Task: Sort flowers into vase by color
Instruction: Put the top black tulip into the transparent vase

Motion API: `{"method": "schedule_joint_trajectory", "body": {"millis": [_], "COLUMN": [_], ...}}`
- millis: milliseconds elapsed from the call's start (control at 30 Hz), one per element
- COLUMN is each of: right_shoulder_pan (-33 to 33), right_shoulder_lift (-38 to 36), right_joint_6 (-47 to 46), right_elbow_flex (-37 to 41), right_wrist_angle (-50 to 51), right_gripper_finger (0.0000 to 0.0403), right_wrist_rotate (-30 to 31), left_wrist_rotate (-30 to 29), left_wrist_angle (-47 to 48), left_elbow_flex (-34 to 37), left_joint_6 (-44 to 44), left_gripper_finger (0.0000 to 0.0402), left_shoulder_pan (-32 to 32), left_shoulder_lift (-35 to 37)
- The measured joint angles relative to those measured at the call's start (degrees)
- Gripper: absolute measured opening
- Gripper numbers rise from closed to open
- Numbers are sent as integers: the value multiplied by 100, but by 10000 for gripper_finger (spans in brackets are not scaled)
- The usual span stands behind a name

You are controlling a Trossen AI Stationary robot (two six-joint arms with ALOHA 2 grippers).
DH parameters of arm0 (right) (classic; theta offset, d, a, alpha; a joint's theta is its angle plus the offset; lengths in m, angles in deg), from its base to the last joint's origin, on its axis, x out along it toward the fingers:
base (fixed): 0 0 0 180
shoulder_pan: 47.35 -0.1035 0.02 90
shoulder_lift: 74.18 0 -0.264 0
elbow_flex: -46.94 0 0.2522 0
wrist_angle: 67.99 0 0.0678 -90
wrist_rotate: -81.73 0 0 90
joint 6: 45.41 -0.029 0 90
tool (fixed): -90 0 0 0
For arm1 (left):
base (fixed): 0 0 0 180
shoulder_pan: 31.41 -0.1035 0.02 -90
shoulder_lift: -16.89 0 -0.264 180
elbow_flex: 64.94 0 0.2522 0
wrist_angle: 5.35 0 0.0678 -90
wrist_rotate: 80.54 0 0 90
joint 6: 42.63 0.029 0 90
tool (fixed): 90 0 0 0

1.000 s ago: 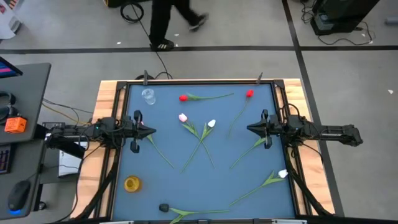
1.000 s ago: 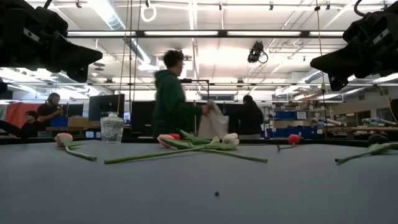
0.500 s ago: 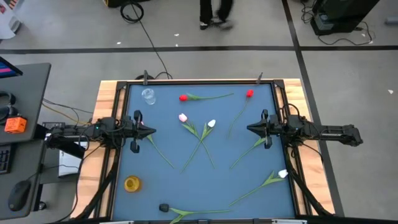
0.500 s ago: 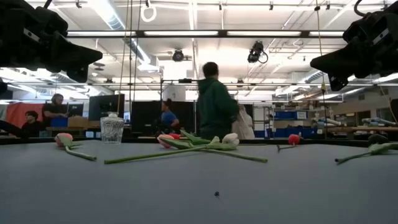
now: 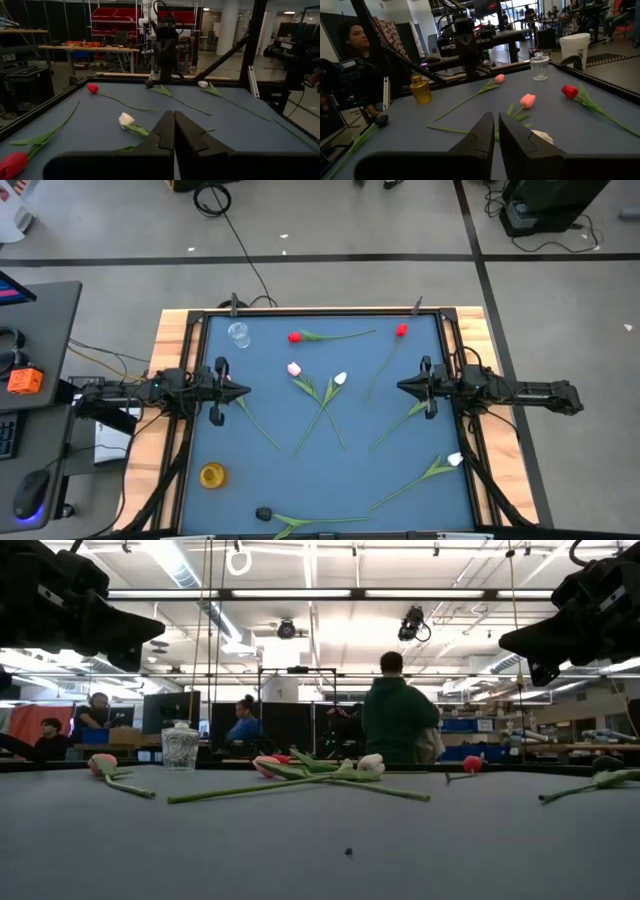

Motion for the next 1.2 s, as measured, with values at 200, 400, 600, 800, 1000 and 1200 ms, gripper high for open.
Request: {"method": "schedule_joint_trajectory", "body": {"millis": [200,400,600,800,1000,1200], "right_shoulder_pan": [5,5,74,210,452,956], "right_shoulder_lift": [16,17,83,760,2106,3641], "right_joint_6": [-636,-2381,-3717,-4616,-5490,-6798], "right_elbow_flex": [0,0,0,-195,-1445,-3097], "right_wrist_angle": [-662,-1624,-1796,-1409,291,3087], "right_gripper_finger": [37,37,37,35,34,35], "right_wrist_rotate": [1000,2411,3671,3539,3434,2331], "left_wrist_rotate": [0,1,-223,-1535,-1538,-1541], "left_wrist_angle": [-253,-848,-1602,-1541,-902,-814], "left_elbow_flex": [2,1,2,-23,-430,-709], "left_joint_6": [-921,-1405,-1596,-2226,-2561,-2720], "left_gripper_finger": [5,5,5,5,21,87], "left_shoulder_pan": [0,-1,3,-3,-6,-28], "left_shoulder_lift": [-2,1,-35,-101,-856,-1869]}}
